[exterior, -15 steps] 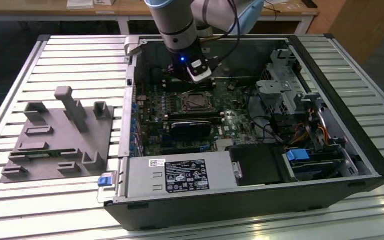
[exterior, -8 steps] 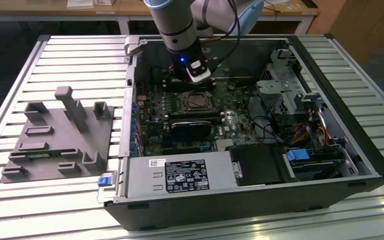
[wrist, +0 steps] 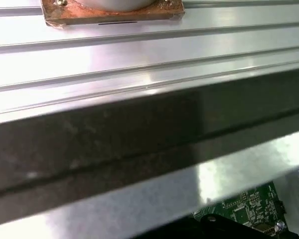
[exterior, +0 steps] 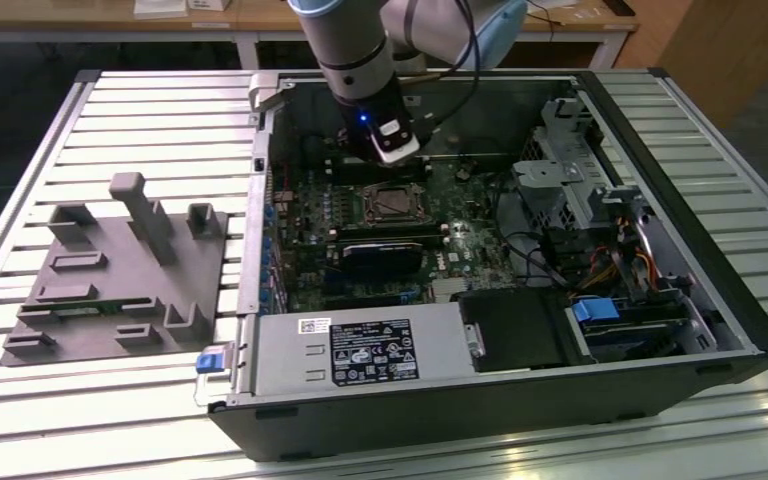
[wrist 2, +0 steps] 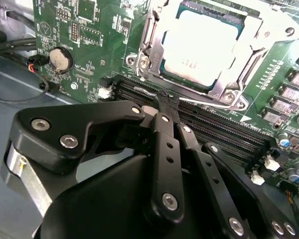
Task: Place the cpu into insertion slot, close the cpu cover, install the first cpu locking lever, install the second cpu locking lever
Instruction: 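Install the first cpu locking lever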
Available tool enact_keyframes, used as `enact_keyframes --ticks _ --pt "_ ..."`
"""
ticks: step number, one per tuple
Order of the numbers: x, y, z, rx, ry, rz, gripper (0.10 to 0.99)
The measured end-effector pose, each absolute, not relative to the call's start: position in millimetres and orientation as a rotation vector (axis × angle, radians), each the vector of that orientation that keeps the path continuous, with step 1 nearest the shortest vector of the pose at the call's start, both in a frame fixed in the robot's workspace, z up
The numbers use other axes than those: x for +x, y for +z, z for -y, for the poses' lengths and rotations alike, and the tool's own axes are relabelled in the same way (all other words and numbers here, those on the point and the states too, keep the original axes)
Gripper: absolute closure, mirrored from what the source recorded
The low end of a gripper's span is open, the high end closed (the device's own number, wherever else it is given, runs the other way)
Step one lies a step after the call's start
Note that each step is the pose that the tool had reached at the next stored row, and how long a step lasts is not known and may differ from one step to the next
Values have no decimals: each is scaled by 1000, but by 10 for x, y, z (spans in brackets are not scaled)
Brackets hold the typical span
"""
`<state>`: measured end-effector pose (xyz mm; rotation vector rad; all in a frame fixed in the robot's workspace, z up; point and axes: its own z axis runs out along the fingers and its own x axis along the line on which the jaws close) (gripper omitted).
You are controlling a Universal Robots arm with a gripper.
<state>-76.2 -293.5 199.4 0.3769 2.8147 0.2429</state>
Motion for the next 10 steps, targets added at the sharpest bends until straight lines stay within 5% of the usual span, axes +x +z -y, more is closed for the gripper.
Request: enact_keyframes --ticks 10 --pt "-762 1938 2935 426 223 -2805 984"
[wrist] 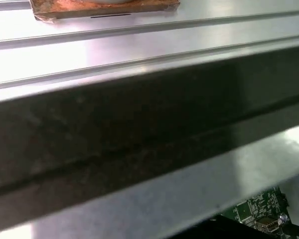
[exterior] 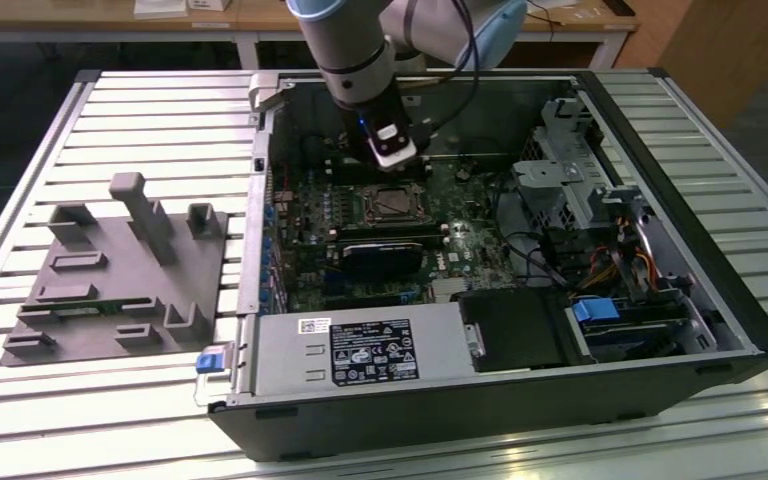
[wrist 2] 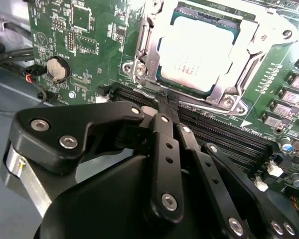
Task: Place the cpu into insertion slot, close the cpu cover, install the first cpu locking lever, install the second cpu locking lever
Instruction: 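Install the first cpu locking lever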
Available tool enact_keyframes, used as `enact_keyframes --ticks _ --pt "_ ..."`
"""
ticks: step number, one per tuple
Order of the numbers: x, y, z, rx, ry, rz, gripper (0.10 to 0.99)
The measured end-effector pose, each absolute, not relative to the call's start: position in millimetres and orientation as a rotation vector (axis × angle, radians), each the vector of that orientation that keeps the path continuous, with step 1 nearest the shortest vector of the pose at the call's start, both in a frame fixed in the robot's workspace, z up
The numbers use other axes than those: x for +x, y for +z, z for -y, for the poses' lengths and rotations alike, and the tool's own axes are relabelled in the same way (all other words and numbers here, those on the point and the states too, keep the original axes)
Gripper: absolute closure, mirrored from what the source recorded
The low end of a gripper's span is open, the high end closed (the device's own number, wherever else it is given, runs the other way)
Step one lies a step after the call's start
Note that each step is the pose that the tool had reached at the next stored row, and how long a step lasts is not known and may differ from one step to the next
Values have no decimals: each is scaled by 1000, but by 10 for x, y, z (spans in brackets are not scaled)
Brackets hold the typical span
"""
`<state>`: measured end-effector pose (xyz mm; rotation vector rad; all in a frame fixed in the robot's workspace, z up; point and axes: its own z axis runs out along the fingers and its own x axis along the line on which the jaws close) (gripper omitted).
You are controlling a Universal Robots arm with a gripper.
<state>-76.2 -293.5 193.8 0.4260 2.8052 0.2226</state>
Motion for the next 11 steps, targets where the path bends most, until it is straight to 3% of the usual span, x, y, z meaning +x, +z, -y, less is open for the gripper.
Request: enact_keyframes --ticks 11 --pt "-762 1887 2934 471 194 -2795 984"
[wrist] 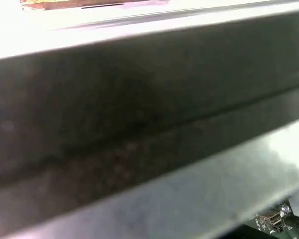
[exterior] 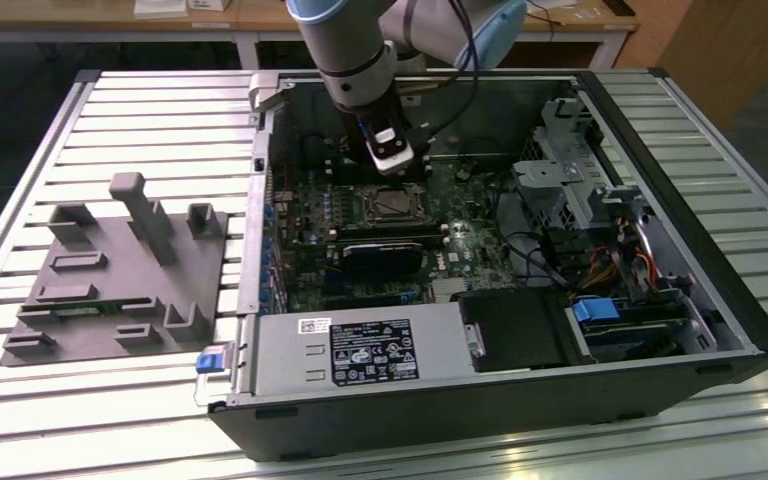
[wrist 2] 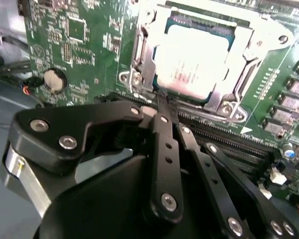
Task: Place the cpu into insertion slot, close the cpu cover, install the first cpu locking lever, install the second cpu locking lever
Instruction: 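Install the first cpu locking lever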
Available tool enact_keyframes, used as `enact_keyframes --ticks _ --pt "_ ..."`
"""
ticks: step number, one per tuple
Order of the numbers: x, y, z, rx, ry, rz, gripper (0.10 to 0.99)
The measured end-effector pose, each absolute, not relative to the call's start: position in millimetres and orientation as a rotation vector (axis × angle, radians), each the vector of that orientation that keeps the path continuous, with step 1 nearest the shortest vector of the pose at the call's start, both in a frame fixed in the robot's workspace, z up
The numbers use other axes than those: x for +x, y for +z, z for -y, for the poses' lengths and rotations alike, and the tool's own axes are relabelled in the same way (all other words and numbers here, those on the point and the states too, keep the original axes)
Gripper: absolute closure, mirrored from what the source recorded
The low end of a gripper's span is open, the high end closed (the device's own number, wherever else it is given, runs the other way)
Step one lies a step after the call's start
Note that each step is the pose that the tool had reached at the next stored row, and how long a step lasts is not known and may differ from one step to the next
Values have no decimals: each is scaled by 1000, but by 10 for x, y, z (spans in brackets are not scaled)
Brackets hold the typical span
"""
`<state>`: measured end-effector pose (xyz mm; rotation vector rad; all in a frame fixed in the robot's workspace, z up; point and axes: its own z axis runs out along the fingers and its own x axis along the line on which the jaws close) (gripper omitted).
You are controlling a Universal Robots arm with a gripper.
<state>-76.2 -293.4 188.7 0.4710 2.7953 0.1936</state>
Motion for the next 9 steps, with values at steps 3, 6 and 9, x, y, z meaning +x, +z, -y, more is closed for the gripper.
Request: enact_keyframes --ticks 3,6,9 --pt "-762 1886 2933 471 194 -2795 984" --pt "-761 1904 2931 471 194 -2795 984" --pt "-762 1963 2932 471 194 -2795 984"
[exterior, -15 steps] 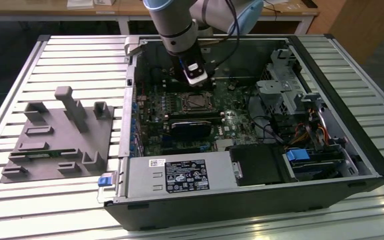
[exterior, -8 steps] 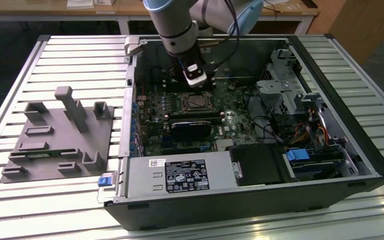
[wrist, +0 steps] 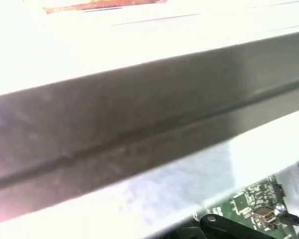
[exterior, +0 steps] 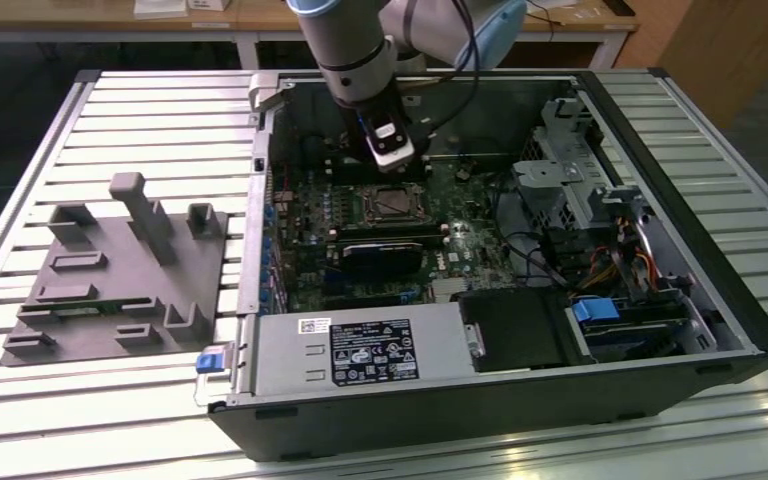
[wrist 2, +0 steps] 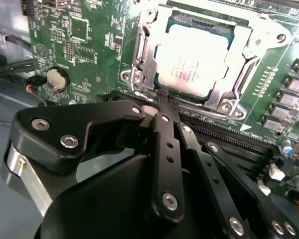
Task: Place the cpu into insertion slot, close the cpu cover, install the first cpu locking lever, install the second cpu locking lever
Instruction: 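Install the first cpu locking lever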
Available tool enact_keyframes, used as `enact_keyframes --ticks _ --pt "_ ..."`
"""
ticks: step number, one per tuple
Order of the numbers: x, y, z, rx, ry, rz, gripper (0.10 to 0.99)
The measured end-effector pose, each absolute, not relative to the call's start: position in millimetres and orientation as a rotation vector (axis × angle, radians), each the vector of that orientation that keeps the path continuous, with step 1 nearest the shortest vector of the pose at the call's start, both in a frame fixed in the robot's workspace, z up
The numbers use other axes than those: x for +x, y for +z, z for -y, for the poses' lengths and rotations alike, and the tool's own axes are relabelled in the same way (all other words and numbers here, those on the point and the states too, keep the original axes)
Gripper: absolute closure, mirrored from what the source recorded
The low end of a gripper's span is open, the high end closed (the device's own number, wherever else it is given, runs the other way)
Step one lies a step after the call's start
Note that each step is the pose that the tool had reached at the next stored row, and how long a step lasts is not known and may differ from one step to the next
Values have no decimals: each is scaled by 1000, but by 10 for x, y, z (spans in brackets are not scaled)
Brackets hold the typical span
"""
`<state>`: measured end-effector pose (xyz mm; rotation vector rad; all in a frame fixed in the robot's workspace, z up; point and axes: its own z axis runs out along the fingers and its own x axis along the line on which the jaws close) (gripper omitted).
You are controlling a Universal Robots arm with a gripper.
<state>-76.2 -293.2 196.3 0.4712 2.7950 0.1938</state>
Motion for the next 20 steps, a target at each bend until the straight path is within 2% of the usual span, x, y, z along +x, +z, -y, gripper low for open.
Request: enact_keyframes --ticks 8,20 --pt "-762 2143 2932 471 194 -2795 984" --pt "-735 2148 2934 489 179 -2870 984"
